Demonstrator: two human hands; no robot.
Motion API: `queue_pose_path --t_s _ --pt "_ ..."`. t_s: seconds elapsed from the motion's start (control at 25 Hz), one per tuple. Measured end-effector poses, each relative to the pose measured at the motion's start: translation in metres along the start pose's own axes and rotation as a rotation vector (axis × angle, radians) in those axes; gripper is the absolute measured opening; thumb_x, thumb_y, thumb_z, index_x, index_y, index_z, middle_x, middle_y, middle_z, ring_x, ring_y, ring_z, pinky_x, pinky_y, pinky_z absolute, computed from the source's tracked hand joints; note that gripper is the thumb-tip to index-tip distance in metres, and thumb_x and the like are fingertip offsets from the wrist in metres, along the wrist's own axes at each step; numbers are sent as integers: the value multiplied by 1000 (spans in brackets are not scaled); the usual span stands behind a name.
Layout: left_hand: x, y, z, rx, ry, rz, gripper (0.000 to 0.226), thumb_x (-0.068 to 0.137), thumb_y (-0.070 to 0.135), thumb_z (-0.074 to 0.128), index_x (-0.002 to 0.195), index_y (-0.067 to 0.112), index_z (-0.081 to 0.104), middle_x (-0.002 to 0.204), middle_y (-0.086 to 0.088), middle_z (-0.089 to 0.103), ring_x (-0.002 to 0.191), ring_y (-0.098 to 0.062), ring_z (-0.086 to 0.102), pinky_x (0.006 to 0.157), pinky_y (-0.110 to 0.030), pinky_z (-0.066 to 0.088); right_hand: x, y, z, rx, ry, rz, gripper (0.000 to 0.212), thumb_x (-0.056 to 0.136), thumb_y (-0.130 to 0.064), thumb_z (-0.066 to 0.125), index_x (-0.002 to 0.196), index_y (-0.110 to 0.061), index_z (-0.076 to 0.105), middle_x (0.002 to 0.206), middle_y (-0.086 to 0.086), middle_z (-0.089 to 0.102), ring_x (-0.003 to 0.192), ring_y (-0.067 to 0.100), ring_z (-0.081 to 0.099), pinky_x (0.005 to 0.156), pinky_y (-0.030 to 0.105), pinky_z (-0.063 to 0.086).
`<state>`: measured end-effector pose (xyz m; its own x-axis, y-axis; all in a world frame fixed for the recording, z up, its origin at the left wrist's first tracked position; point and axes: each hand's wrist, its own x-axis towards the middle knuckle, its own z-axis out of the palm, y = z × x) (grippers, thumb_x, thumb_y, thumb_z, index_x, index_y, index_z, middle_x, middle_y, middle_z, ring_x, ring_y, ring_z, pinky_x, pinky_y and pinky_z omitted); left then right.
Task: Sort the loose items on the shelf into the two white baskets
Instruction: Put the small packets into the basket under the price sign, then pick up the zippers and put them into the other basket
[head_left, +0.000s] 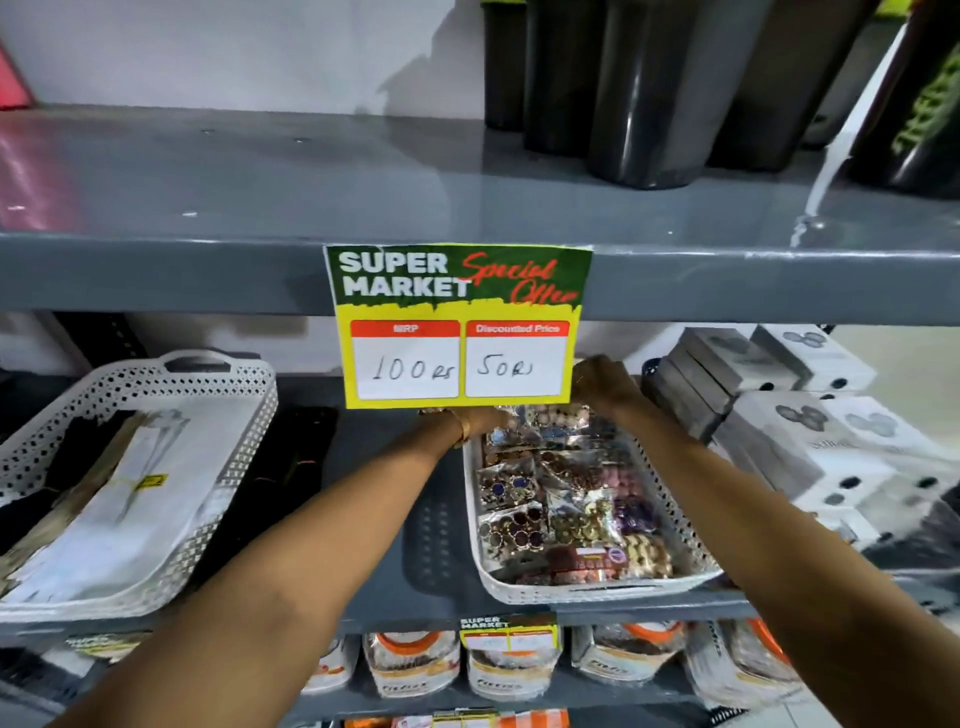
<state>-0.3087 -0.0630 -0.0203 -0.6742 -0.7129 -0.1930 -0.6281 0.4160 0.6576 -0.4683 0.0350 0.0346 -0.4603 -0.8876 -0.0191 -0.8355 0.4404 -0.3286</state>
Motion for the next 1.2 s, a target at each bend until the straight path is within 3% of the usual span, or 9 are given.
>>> queue_pose_path --t_s 0.2,0.32,0.48,0.6,0.72,0.88,1.0,1.08,1.2 --pt "-19 22 8 367 -69 44 42 87 3 53 128 4 47 136 -19 51 122 -37 50 94 -44 44 -15 7 27 142 -166 67 15 83 -23 67 83 -8 69 87 7 67 84 16 58 77 24 41" --pt "-13 16 9 431 -88 71 44 87 13 59 128 6 47 133 -18 54 120 -38 52 97 -46 44 -22 4 35 195 -138 59 18 85 -20 65 93 -4 69 88 9 69 78 15 58 78 24 44" --pt "-4 -20 8 220 -144 -115 44 83 41 60 118 14 56 126 -9 59 121 -33 55 102 -46 45 -39 -10 21 210 -19 55 17 89 -24 60 77 -12 62 83 5 67 79 14 62 93 34 45" --pt "-62 -10 -16 94 128 -61 60 88 49 43 136 14 48 147 -12 45 137 -31 39 115 -40 31 -69 -44 -3 413 115 64 18 92 -13 53 99 2 62 103 10 64 110 28 57 104 46 40" --pt "-113 -35 -43 132 675 35 50 90 30 34 131 10 52 141 -17 50 130 -37 46 106 -43 41 -102 -100 6 526 64 -19 22 94 -2 48 76 -13 57 77 -9 51 87 16 53 84 33 49" --pt "-156 -103 -73 243 490 -544 46 88 17 48 132 5 39 133 -24 46 123 -42 47 104 -43 38 -91 -192 74 413 -77 -237 28 93 -26 50 111 -10 64 119 8 65 116 26 56 103 37 42" --pt "-172 -124 -76 275 331 -692 45 94 26 43 134 8 34 138 -23 44 129 -39 44 106 -44 38 -89 -243 119 247 -242 -148 34 92 -32 50 115 -9 60 125 15 61 119 33 54 97 38 44" --pt "-174 -132 -67 363 355 -648 42 91 30 49 130 13 46 126 -20 56 115 -37 57 92 -43 49 -92 -257 142 155 -304 -80 40 93 -30 48 124 -5 50 132 19 53 124 36 49 99 40 43" --pt "-184 -141 -67 526 328 -552 32 64 26 76 95 23 73 81 -9 70 66 -29 70 51 -32 55 -92 -272 159 111 -299 49 35 95 -20 41 127 -7 48 135 15 52 126 34 50 99 40 44"
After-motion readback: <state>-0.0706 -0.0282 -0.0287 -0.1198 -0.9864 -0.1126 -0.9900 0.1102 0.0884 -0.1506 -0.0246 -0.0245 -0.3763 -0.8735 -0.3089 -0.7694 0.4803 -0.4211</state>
